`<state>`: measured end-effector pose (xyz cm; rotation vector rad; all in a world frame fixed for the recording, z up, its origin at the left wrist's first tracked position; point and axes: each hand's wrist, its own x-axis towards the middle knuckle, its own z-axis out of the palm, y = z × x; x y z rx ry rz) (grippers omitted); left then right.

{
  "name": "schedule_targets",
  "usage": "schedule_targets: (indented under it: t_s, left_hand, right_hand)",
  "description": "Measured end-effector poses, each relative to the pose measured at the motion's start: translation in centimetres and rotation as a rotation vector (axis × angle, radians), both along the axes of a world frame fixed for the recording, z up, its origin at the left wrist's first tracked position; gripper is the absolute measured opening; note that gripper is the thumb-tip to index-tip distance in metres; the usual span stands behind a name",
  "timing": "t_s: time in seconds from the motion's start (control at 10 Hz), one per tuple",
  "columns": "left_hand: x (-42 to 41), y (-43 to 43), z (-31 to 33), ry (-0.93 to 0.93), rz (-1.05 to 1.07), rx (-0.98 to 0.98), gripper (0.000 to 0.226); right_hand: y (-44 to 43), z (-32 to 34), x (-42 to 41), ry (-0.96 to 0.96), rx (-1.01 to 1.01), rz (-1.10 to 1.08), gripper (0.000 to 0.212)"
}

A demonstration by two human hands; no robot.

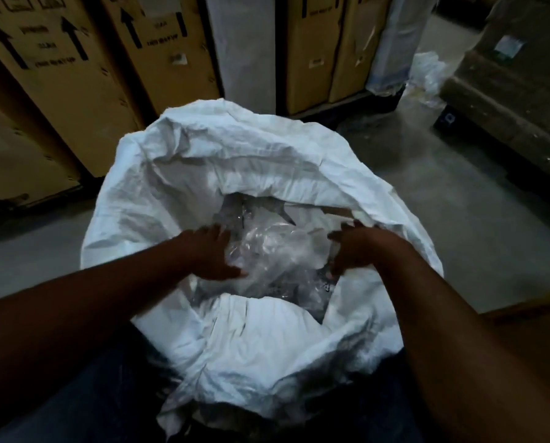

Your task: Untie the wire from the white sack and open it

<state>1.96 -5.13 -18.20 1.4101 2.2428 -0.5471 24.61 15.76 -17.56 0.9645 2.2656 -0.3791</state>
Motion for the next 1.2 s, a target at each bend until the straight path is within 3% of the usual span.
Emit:
schedule_targets:
  t_s: [0.1,0.2,0.3,0.4,0.5,0.6,0.7,0.8,0.9,1.0,1.1,1.2]
  left_hand:
    - [0.2,-3.9,-0.9,0.101,0.007,-0.247,0.128]
    - [-1.0,-5.9,0.1,0.229,0.016,-0.439,0.129]
    - [-1.4,-5.7,1.3,0.233,-0.012,-0.457,0.126]
    - [-1.0,-4.3,2.7,0.15,-0.113,-0.108,0.135]
    - [-0.4,-2.3,4.2,0.122,-0.197,0.383,0.125]
    - [-0.5,-0.7,4.9,0.277,-0.28,0.707,0.118]
    - [-1.9,0.9,5.5,0.36,-0.269,0.72,0.118]
    - [-3.4,2.9,5.3,0.356,-0.254,0.63,0.121]
    - [-3.5,4.2,4.8,0.289,-0.217,0.57,0.122]
    - [-2.2,4.2,4.1,0.188,-0.155,0.564,0.122]
    - [-0.6,2.9,4.6,0.129,-0.156,0.635,0.122]
    - [0.9,0.9,4.6,0.15,-0.173,0.789,0.119]
  right_hand:
    - [-0.5,-0.4,1.9,-0.286,-0.026,0.068,0.112]
    - [-1.1,-0.8,2.9,-0.456,-0.01,0.069,0.108]
    - [-2.0,-0.8,2.8,-0.432,0.022,0.11,0.108]
    - [-3.2,0.3,1.4,0.056,0.101,0.146,0.118]
    - [-4.7,1.8,-1.0,0.64,0.255,0.154,0.111]
    - [-4.4,2.9,-2.1,1.021,0.442,0.123,0.096]
    - [-2.9,3.1,-1.8,1.08,0.609,0.037,0.095]
    - [-1.9,2.1,-1.5,0.855,0.568,-0.017,0.104]
    - [-1.4,1.5,-1.7,0.776,0.451,-0.024,0.108]
    - [-1.6,1.5,-2.3,0.814,0.362,-0.057,0.108]
    - [-2.6,2.9,-2.9,0.969,0.337,-0.091,0.098]
    - [-4.3,4.0,-2.8,1.112,0.461,-0.067,0.091]
